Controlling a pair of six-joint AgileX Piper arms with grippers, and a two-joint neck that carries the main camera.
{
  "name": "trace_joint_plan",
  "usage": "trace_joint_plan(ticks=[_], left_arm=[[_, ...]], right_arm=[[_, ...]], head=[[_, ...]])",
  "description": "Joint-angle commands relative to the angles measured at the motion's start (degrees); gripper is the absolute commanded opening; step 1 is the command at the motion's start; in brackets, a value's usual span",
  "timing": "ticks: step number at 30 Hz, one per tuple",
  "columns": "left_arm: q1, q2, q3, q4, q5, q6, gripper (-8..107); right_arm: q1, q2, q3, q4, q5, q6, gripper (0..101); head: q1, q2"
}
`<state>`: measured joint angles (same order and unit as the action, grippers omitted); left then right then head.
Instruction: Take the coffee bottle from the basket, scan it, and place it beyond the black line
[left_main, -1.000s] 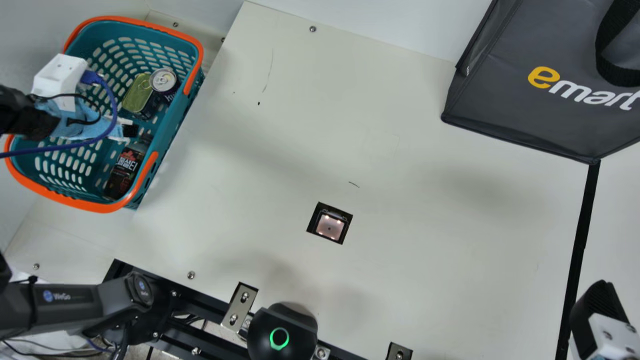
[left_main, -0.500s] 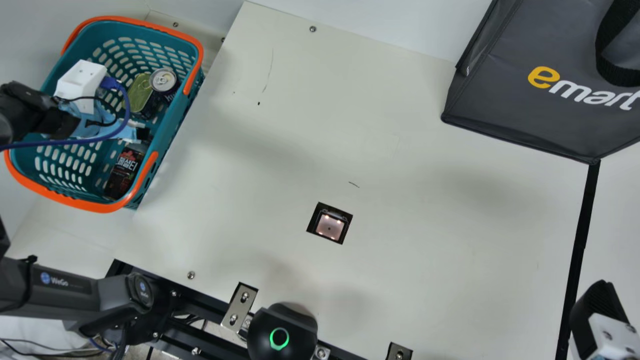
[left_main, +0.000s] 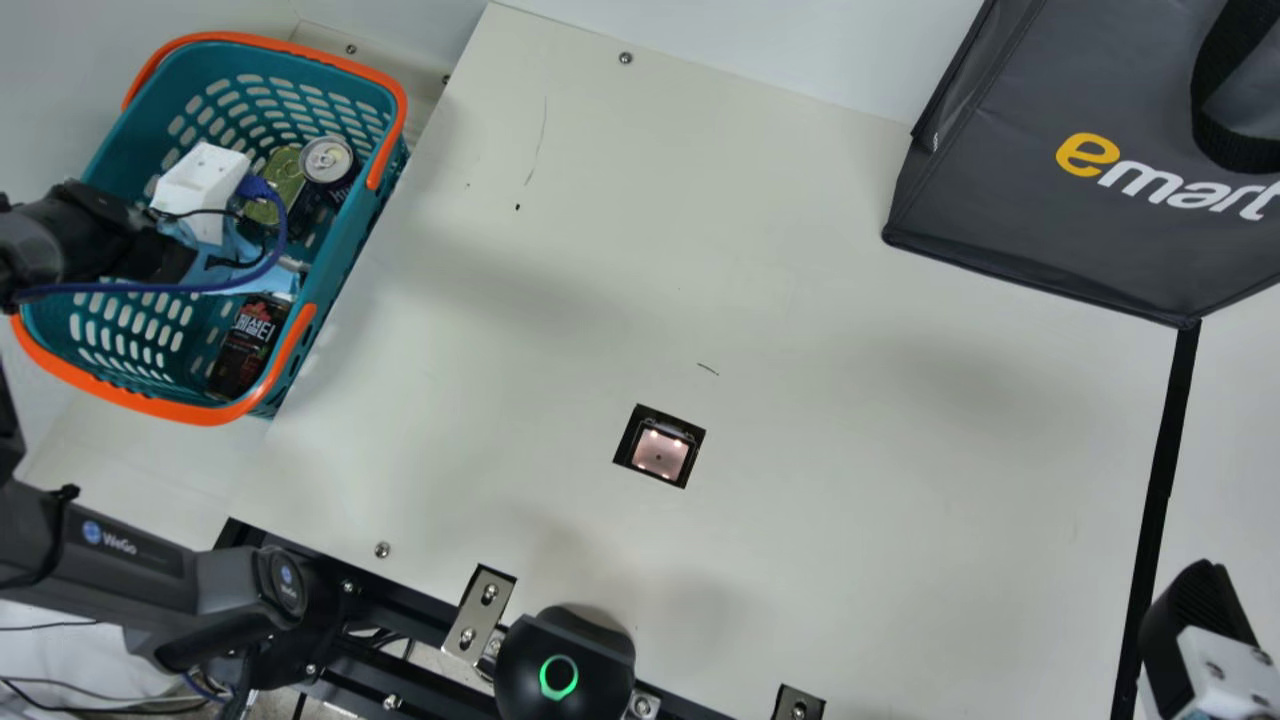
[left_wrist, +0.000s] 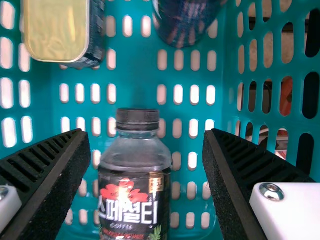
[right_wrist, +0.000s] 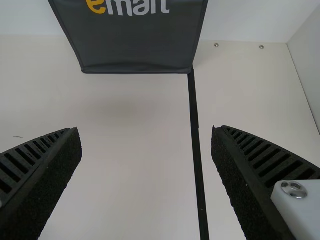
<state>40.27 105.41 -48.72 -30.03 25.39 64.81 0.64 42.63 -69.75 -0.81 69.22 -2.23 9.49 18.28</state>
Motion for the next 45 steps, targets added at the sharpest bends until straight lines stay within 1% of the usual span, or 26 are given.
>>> trace_joint_plan(ticks=[1, 14, 25, 44, 45], left_arm=[[-0.13, 0.67, 0.24, -0.48, -0.78, 0.51, 90], [-0.31, 5.12, 0.72, -3.74, -4.93, 3.89, 90], [-0.83, 6.92, 0.64, -6.46, -6.19, 5.83, 90], [-0.35, 11.56, -1.07, -12.8, -8.77, 12.97, 90], [-0.36, 11.77, -1.19, -13.07, -8.85, 13.24, 83]], right_arm=[[0.0, 0.0, 0.0, 0.0, 0.0, 0.0, 91], [0.0, 0.0, 0.0, 0.0, 0.0, 0.0, 91], [0.0, 0.0, 0.0, 0.0, 0.0, 0.0, 91], [0.0, 0.0, 0.0, 0.0, 0.0, 0.0, 91], [0.0, 0.0, 0.0, 0.0, 0.0, 0.0, 91]], head=[[-1.57, 0.14], [-1.57, 0.14], [-1.57, 0.14], [-1.57, 0.14], [-1.57, 0.14]])
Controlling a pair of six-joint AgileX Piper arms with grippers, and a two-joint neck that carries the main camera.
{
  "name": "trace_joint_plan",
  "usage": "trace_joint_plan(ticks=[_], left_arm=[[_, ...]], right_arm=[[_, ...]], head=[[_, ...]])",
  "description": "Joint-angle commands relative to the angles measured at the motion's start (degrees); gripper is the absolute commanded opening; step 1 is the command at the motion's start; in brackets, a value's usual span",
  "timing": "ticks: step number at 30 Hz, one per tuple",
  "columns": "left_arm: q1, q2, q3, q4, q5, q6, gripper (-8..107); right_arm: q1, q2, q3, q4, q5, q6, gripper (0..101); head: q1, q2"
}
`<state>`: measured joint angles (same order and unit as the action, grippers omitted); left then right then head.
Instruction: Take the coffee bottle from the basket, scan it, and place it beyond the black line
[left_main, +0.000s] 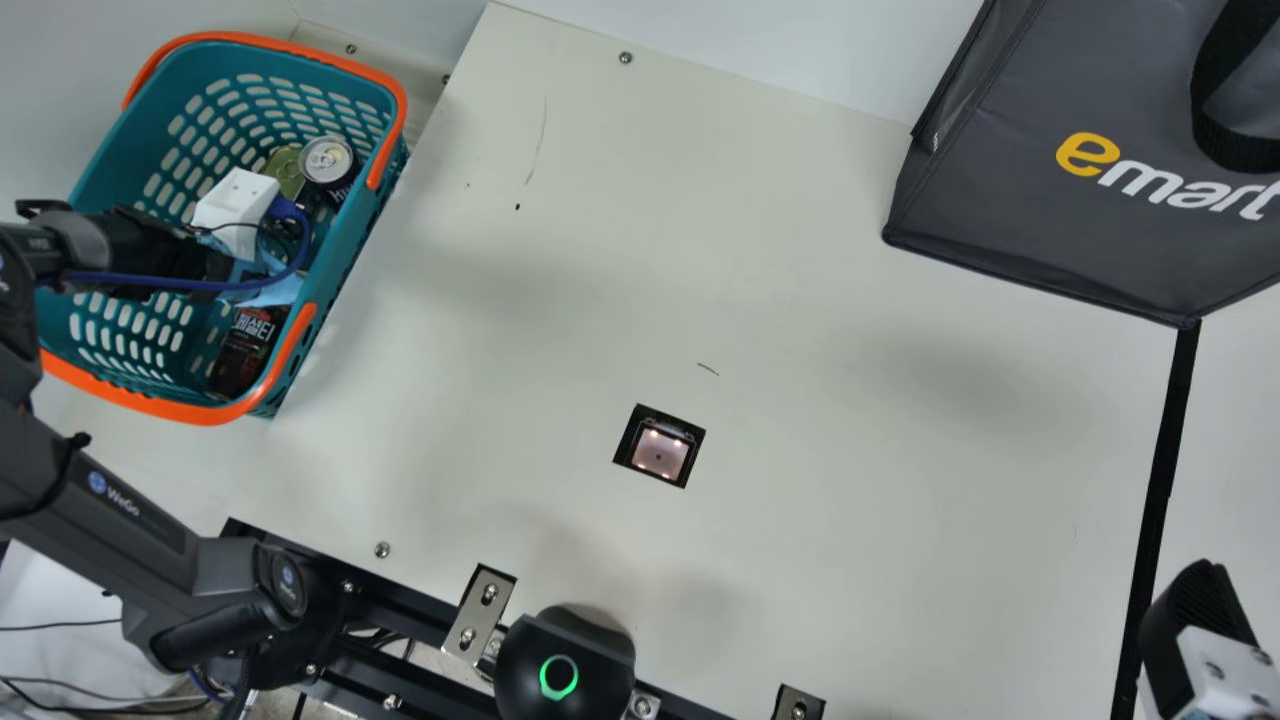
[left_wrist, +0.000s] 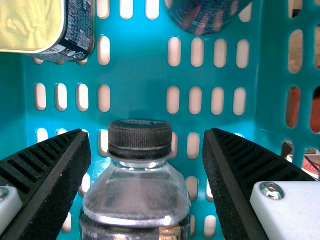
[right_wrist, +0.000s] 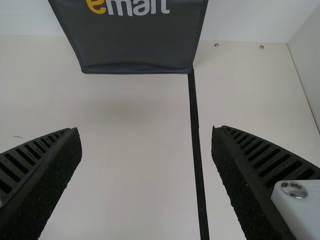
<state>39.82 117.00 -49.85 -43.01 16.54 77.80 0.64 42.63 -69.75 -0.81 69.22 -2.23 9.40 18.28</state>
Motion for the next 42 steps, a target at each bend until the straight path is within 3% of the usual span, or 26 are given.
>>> trace_joint_plan(ticks=[1, 11, 22, 42], left_arm=[[0.09, 0.37, -0.15, -0.41, -0.07, 0.57, 77], [0.31, 1.41, -0.98, -2.26, -0.22, 2.52, 10], [0.18, -1.09, -1.52, -2.27, 1.08, 1.48, 10], [0.9, -12.88, -0.55, 0.81, 6.54, -4.9, 10]], right_arm=[[0.0, 0.0, 0.0, 0.0, 0.0, 0.0, 91], [0.0, 0.0, 0.0, 0.0, 0.0, 0.0, 91], [0.0, 0.0, 0.0, 0.0, 0.0, 0.0, 91], [0.0, 0.0, 0.0, 0.0, 0.0, 0.0, 91]], head=[[-1.48, 0.14], [-1.48, 0.14], [-1.48, 0.14], [-1.48, 0.14]])
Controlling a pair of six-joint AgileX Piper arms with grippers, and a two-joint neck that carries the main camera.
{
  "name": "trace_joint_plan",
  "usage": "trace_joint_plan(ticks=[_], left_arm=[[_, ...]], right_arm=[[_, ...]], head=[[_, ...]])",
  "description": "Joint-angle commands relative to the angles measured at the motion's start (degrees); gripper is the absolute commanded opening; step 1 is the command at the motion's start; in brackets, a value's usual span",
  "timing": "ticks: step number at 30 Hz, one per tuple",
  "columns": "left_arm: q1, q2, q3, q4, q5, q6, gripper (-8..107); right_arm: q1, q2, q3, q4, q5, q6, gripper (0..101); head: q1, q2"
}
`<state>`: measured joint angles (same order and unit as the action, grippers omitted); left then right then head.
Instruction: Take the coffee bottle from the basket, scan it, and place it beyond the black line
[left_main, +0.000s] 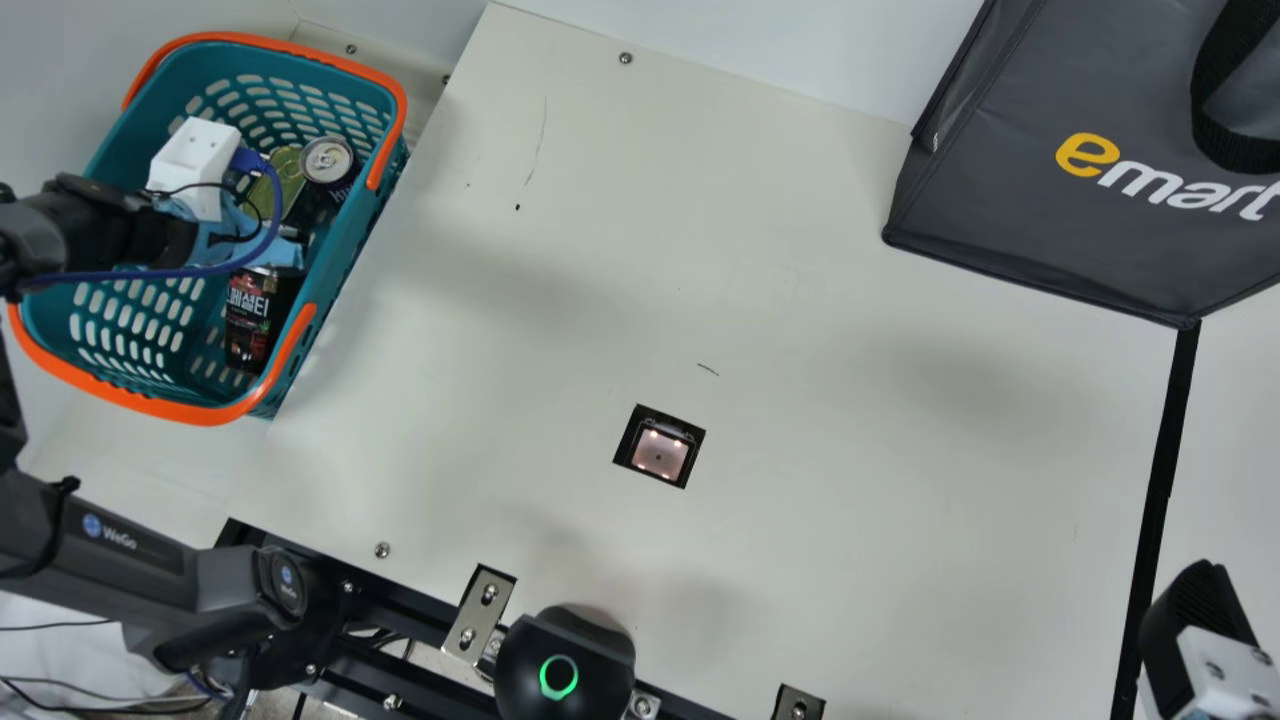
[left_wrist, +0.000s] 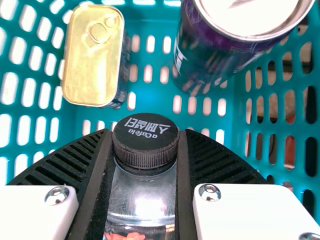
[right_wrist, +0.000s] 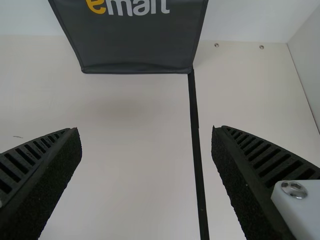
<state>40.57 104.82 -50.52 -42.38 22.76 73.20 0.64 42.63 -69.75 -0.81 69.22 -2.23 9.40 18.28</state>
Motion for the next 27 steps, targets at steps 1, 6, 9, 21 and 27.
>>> trace_joint_plan(ticks=[1, 6, 9, 21, 27], left_arm=[[0.31, -1.34, 0.26, 0.44, 0.61, -0.65, 10], [1.22, -4.62, 0.92, 1.77, 2.25, -2.41, 10], [1.89, -6.52, 1.25, 2.45, 3.32, -3.3, 10], [4.94, -13.31, 2.83, 4.58, 7.4, -5.92, 10], [6.16, -15.98, 3.35, 5.35, 9.03, -6.99, 10]], right_arm=[[0.0, 0.0, 0.0, 0.0, 0.0, 0.0, 91], [0.0, 0.0, 0.0, 0.0, 0.0, 0.0, 91], [0.0, 0.0, 0.0, 0.0, 0.0, 0.0, 91], [0.0, 0.0, 0.0, 0.0, 0.0, 0.0, 91], [0.0, 0.0, 0.0, 0.0, 0.0, 0.0, 91]], head=[[-1.48, 0.14], [-1.48, 0.14], [-1.48, 0.14], [-1.48, 0.14], [-1.48, 0.14]])
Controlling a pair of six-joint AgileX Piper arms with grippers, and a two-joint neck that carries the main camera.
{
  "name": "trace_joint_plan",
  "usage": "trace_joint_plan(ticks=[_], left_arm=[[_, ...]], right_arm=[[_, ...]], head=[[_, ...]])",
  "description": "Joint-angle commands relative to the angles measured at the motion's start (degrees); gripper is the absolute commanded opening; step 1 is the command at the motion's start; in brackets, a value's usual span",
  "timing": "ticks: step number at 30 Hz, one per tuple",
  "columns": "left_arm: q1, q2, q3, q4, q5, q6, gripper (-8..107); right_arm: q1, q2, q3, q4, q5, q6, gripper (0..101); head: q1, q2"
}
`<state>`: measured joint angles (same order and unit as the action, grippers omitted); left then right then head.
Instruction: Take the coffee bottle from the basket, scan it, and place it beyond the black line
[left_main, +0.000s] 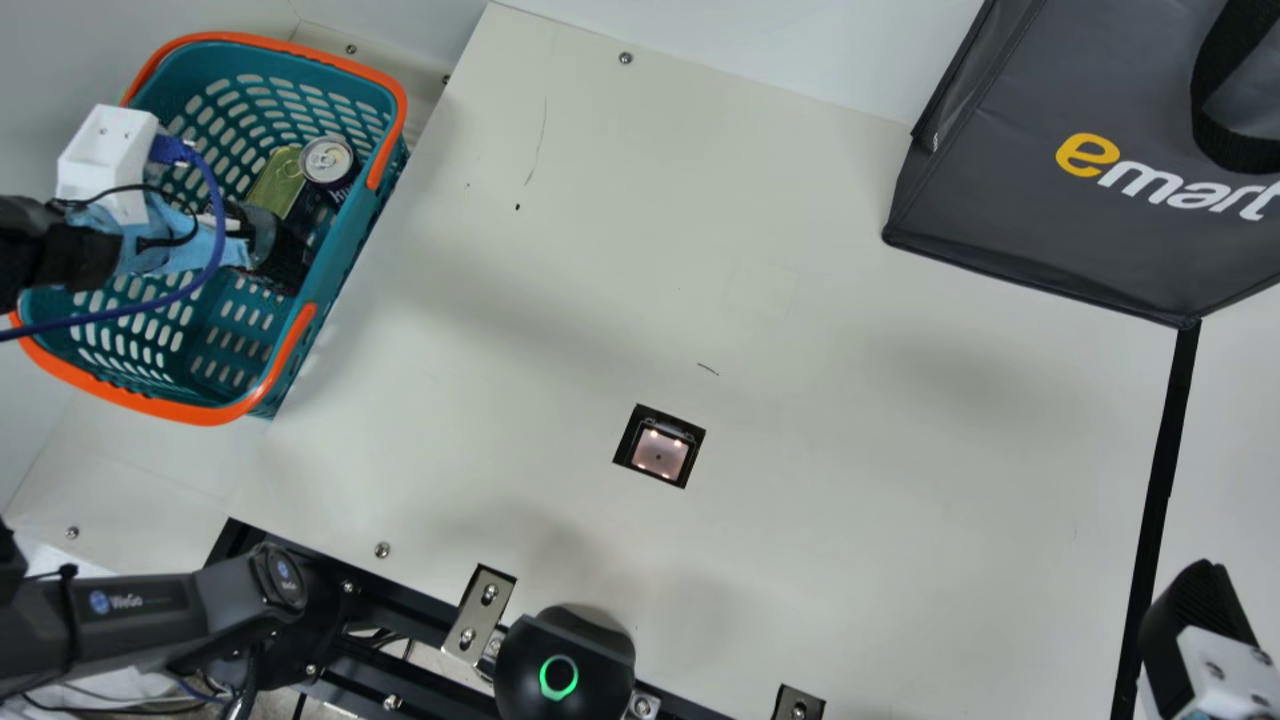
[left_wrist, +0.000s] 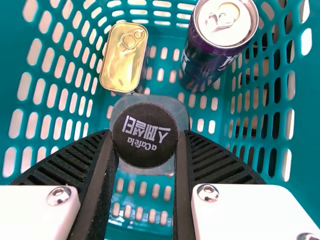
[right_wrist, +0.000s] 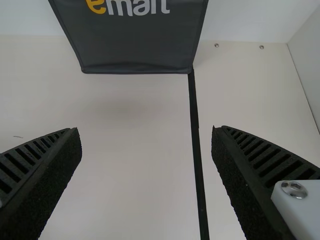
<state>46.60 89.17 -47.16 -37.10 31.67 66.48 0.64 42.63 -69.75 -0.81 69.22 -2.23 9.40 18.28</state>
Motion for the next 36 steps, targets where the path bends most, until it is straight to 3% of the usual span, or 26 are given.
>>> trace_joint_plan(ticks=[1, 14, 36], left_arm=[[0.28, -0.75, -0.04, 0.17, 0.41, -0.45, 10], [1.39, -5.69, -3.2, 1.92, 5.46, -3.56, 10], [0.01, -11.54, -12.89, 3.3, 15.19, -8.49, 10]], right_arm=[[0.0, 0.0, 0.0, 0.0, 0.0, 0.0, 91], [0.0, 0.0, 0.0, 0.0, 0.0, 0.0, 91], [0.0, 0.0, 0.0, 0.0, 0.0, 0.0, 91]], head=[[-1.48, 0.14], [-1.48, 0.14], [-1.48, 0.14]])
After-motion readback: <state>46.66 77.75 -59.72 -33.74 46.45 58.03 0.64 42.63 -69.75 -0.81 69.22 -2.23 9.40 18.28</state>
